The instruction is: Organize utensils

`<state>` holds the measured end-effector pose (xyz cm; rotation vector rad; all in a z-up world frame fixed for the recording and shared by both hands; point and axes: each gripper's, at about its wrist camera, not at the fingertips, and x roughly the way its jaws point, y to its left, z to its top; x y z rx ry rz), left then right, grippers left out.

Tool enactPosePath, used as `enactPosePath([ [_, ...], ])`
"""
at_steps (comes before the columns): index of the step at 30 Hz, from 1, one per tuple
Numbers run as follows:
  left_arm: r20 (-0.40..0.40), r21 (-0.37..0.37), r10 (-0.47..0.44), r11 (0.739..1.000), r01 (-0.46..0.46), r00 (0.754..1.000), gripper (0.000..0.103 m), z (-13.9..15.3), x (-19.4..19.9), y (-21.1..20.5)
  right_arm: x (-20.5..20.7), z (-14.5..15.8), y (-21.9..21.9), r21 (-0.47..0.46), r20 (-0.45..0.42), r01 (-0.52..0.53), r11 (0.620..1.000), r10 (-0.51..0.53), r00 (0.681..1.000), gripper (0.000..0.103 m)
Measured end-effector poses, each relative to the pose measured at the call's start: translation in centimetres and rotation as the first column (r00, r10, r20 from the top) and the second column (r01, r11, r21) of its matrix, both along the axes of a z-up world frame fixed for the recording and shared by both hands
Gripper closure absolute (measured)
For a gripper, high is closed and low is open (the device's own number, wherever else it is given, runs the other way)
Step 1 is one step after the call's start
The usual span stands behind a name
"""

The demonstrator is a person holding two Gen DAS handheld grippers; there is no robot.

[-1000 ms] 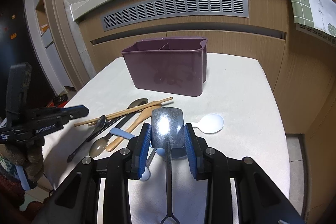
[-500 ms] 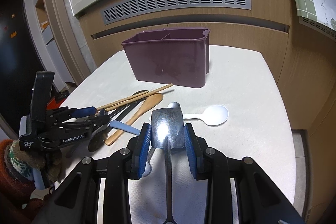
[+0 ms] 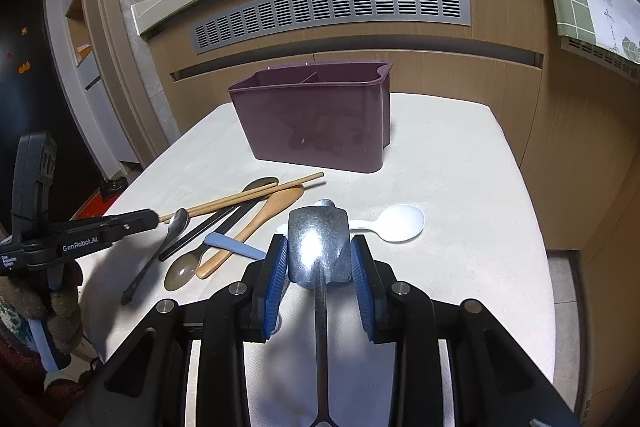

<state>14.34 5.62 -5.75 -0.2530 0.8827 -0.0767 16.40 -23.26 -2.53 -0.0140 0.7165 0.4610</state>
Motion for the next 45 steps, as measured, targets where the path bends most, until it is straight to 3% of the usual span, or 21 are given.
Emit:
enactPosePath([
  [2, -0.038, -0.021, -0.018, 1.0, 0.017, 0.999, 0.058, -1.0, 0.2, -0.2, 0.1, -0.1, 0.0, 0.007, -0.009, -0.002, 1.0, 0.002, 1.0, 0.074],
  [8, -0.011, 0.044, 0.004, 0.999, -0.003, 1.0, 0.058, -1.3, 3.1, -1.4, 0.1, -0.3, 0.5, 0.01, -0.02, -0.019, 1.0, 0.019, 1.0, 0.074],
  [11, -0.036, 0.102, 0.008, 0.995, -0.004, 0.999, 0.058, -1.2, 4.6, -2.1, -0.1, -0.1, 0.4, 0.0, -0.009, -0.013, 1.0, 0.013, 1.0, 0.074],
  [14, -0.054, 0.101, 0.009, 0.995, -0.003, 0.999, 0.058, -1.2, 5.0, -2.1, -0.1, -0.1, 0.2, -0.009, -0.002, 0.0, 1.0, 0.0, 1.0, 0.074],
  [16, -0.049, 0.119, 0.0, 0.993, 0.005, 0.999, 0.063, -1.2, 4.6, -2.2, 0.0, -0.2, 0.1, -0.007, -0.001, 0.006, 1.0, -0.006, 1.0, 0.074],
  [17, -0.041, 0.129, 0.001, 0.992, 0.004, 0.999, 0.075, -1.2, 4.4, -2.1, 0.0, -0.2, 0.1, -0.005, -0.001, 0.006, 1.0, -0.006, 1.0, 0.074],
  [18, -0.036, 0.144, 0.002, 0.99, 0.004, 0.999, 0.075, -1.3, 4.2, -2.0, 0.0, -0.1, 0.1, -0.001, 0.001, 0.004, 1.0, -0.004, 1.0, 0.074],
  [22, 0.022, 0.081, 0.002, 0.997, -0.004, 1.0, 0.075, -0.9, 2.7, -1.2, 0.0, 0.4, 0.2, -0.001, 0.023, -0.003, 1.0, 0.003, 1.0, 0.074],
  [26, 0.137, 0.045, 0.0, 0.999, -0.006, 0.991, 0.075, 1.8, 0.8, -0.9, -0.1, 1.2, 0.3, -0.001, 0.053, -0.004, 1.0, 0.004, 0.999, 0.074],
  [31, 0.263, 0.054, -0.042, 0.998, 0.028, 0.964, 0.075, 4.7, -0.6, -1.8, 0.1, 1.2, 0.6, -0.001, 0.049, -0.002, 1.0, 0.002, 0.999, 0.074],
  [37, 0.34, 0.041, -0.062, 0.998, 0.052, 0.938, 0.075, 6.7, 0.0, -2.6, 0.0, 1.7, 0.6, -0.003, 0.079, 0.025, 1.0, -0.025, 0.997, 0.074],
  [39, 0.399, 0.0, -0.072, 0.997, 0.078, 0.914, 0.075, 9.4, 0.5, -2.1, 0.1, 2.5, 0.3, 0.009, 0.109, 0.046, 0.999, -0.047, 0.993, 0.074],
  [41, 0.488, -0.025, -0.092, 0.993, 0.119, 0.868, 0.075, 13.4, 1.6, -2.1, 0.5, 4.6, 0.1, 0.025, 0.161, 0.037, 0.999, -0.04, 0.986, 0.074],
  [43, 0.595, -0.054, -0.092, 0.987, 0.154, 0.799, 0.075, 18.2, 3.4, -2.1, 1.3, 8.8, 0.0, 0.051, 0.255, 0.018, 0.999, -0.031, 0.966, 0.074],
  [45, 0.645, -0.089, -0.083, 0.979, 0.182, 0.76, 0.075, 20.8, 5.6, -1.9, 2.4, 13.7, 0.0, 0.079, 0.38, 0.015, 0.997, -0.044, 0.924, 0.074],
])
